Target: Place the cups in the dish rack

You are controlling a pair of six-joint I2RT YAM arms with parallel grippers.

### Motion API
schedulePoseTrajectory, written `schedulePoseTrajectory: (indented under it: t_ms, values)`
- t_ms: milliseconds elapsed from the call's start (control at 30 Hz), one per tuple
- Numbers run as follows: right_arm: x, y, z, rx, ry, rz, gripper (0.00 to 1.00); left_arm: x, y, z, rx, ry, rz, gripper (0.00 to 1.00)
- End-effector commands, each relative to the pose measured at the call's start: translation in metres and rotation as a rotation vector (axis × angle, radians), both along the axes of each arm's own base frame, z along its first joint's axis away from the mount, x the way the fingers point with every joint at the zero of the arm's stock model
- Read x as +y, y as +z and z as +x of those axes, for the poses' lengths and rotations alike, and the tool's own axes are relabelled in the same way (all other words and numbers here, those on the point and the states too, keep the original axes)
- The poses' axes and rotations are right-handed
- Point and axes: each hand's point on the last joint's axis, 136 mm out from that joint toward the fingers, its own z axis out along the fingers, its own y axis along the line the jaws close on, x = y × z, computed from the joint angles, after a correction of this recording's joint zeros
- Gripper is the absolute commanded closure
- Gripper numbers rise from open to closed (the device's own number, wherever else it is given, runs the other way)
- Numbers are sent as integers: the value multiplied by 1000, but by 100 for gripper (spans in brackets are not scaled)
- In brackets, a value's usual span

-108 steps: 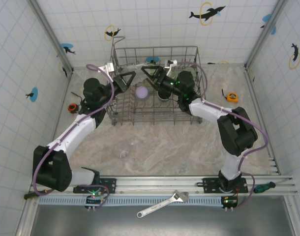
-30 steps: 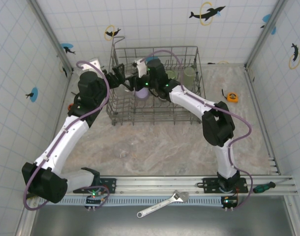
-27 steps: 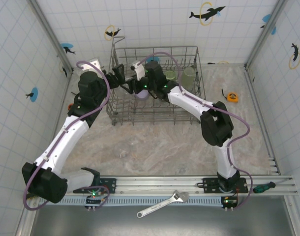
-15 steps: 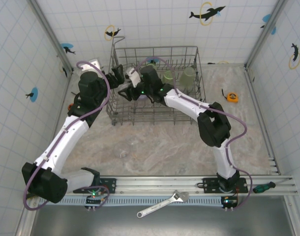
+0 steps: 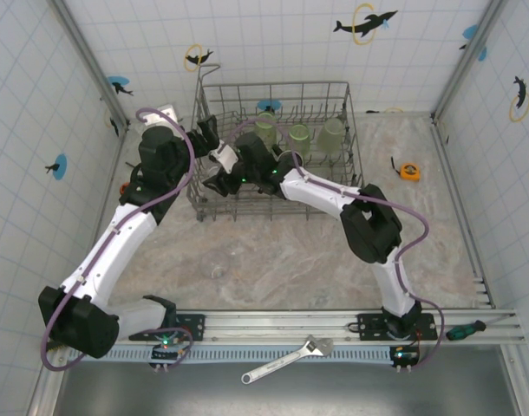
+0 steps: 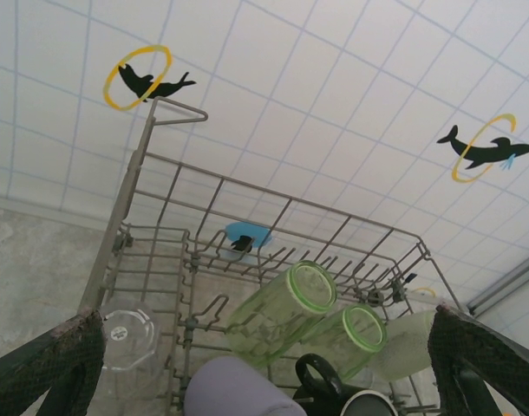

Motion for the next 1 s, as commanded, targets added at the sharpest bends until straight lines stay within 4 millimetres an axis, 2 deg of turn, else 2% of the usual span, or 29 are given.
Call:
schedulePoseTrajectory:
  t_ms: [0,300,367,600,833,967]
  values:
    - [10,-8,-6,-39,32,-3,66,8,26,-5,-57,19,1,3]
    - [21,-22,-14,-29,67,1,66,7,23,-4,-51,16,5,2]
    - [25,-21,-11,-44,69,20,66,8,23,-3,-52,18,5,3]
    - [31,-37,-10,-32,78,6,66,8,21,-4,-49,18,10,3]
    - [37,-22,-16,-46,92,58,67,10,20,-5,-49,23,15,3]
    - [37,-37,-13,-43,79,11,68,10,19,-5,-49,23,17,2]
